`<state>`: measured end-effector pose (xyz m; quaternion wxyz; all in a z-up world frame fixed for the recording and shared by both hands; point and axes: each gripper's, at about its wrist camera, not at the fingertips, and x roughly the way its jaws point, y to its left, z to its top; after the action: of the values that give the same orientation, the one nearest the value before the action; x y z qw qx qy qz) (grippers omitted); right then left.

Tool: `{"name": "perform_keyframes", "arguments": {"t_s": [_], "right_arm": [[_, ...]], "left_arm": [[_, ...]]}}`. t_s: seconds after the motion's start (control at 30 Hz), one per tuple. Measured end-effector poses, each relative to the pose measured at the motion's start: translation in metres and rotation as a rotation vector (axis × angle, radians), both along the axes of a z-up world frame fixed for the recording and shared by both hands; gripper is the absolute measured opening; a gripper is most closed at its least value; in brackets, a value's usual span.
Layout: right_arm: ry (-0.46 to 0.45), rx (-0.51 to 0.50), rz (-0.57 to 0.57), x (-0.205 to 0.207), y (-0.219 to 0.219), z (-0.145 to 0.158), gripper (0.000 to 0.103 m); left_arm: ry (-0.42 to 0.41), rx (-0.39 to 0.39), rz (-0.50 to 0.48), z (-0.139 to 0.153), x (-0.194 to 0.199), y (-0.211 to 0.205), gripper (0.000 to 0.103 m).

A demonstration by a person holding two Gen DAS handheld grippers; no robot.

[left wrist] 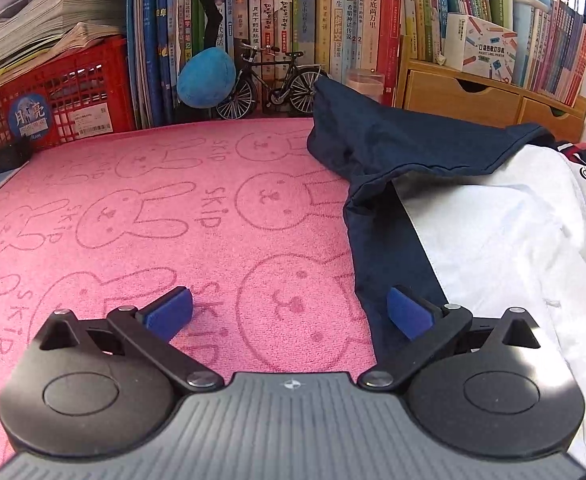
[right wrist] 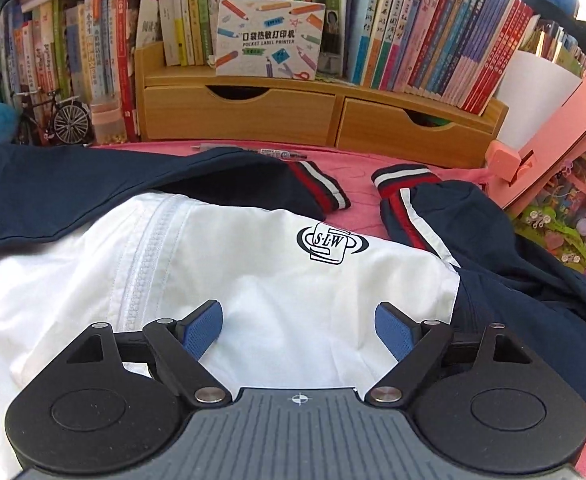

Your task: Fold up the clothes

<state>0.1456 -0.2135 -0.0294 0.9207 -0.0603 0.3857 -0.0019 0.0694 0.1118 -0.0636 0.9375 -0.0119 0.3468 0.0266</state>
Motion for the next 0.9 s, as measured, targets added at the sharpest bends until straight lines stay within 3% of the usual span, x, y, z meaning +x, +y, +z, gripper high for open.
{"name": "perform_keyframes", "arguments": {"t_s": [0.3,0.57,0.7,0.8,0.9], "right_arm": [[-0.005,-0.002,0.0,0.001,-0.003,-0.005,0.089],[-0.033,0.108,-0.008,0.003,-0.025,-0.016,0.092],[-0.091,0.121,0.066,0.0,-0.019,0.0,0.092],[-0.138,0.11,0.126,0.002,-0.006,0.018,0.099],[-0.112,0.13,0.142,0.026,0.014,0.026,0.102]], "left_arm": [[-0.001,-0.001,0.0,0.0,0.0,0.0,0.103],[-0.002,-0.001,-0.001,0.0,0.0,0.0,0.103],[-0.002,-0.001,-0.001,0.0,0.0,0.001,0.103],[-0.002,-0.001,-0.001,0.0,0.0,0.0,0.103],[-0.002,0.0,-0.001,0.0,0.0,0.0,0.103]]}}
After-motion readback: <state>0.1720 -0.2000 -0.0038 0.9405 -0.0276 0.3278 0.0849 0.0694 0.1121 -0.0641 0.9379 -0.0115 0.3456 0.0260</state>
